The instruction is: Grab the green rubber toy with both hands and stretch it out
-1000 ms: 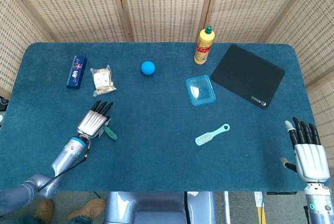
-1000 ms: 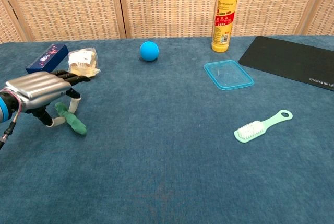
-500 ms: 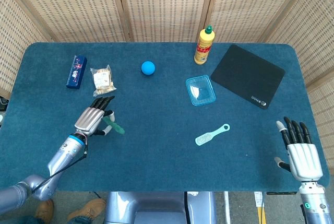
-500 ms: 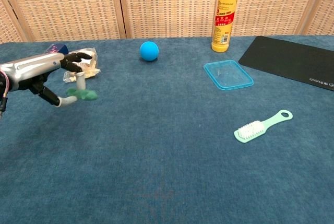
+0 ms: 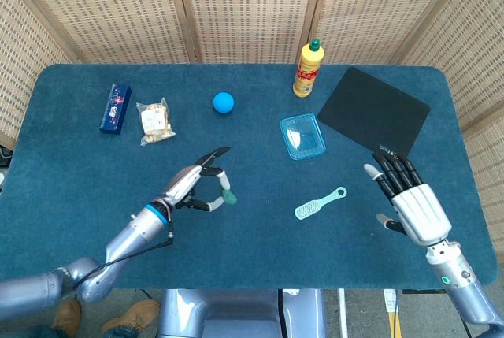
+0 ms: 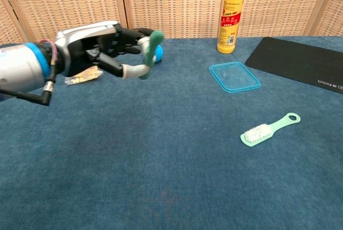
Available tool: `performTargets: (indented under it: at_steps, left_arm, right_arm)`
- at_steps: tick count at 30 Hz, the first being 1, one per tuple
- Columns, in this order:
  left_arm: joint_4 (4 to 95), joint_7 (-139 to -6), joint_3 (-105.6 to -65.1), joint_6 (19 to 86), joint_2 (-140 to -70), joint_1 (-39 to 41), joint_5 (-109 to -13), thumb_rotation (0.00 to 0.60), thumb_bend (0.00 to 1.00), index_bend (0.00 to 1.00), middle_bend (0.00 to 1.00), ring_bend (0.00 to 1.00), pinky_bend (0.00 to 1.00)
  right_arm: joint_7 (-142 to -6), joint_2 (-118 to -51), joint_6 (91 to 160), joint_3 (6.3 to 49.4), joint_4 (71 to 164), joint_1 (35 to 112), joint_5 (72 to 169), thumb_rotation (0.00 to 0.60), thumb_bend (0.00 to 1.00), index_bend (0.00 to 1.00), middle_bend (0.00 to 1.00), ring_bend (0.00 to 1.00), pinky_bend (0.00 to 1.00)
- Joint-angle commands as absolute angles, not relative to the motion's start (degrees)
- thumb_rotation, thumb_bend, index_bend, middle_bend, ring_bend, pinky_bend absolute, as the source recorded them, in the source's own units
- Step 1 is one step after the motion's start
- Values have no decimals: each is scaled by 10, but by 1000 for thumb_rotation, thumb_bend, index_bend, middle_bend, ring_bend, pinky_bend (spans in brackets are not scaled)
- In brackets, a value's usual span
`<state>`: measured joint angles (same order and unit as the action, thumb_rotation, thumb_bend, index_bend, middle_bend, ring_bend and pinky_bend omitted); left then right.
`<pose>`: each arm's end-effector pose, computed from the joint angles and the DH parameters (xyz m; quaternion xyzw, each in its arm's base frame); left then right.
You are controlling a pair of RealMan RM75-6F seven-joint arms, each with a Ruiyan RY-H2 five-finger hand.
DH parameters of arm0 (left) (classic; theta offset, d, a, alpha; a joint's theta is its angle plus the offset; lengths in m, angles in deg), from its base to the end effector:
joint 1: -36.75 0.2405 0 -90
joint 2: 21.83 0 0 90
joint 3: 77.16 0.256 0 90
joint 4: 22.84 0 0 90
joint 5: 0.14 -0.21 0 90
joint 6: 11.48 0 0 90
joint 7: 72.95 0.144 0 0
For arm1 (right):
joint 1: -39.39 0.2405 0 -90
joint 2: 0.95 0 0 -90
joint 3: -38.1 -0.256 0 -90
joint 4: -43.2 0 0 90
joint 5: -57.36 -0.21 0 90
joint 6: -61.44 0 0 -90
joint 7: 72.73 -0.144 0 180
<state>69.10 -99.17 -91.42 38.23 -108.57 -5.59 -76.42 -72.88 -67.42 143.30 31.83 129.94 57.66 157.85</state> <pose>-0.0918 0.3248 -0.0118 -0.6106 -0.5892 -0.5098 0.1416 -0.2416 -0.2531 0.1406 0.7080 -0.2311 0.4672 0.4765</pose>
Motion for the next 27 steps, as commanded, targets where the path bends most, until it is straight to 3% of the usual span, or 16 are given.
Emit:
performTargets:
  at_steps: [1,13,19,27]
  left_arm:
    - [693,-983,-934,363,-1108,-80,-736,600,481,762,0,0,0]
    - [690,-946,-983,307,-1153,-145,-618,600,481,762,0,0,0]
    - [680,-915,-993,301,-1170,-172,-572,600,481,762,0,0,0]
    - [653,-874,-1002,306,-1192,-202,-533,600,481,762,0,0,0]
  right_arm:
    - [-752,-655,1408,308,1331,609,1594,600,0,188,0,0,0]
    - [-771,-664,1350,273,1352,705,1608,600,39,403,125,0,0]
    - [-783,-669,1321,263,1365,744,1601,600,148,439,145,0,0]
    - [-743,-664,1272,262,1393,784,1595,600,215,461,151,0,0]
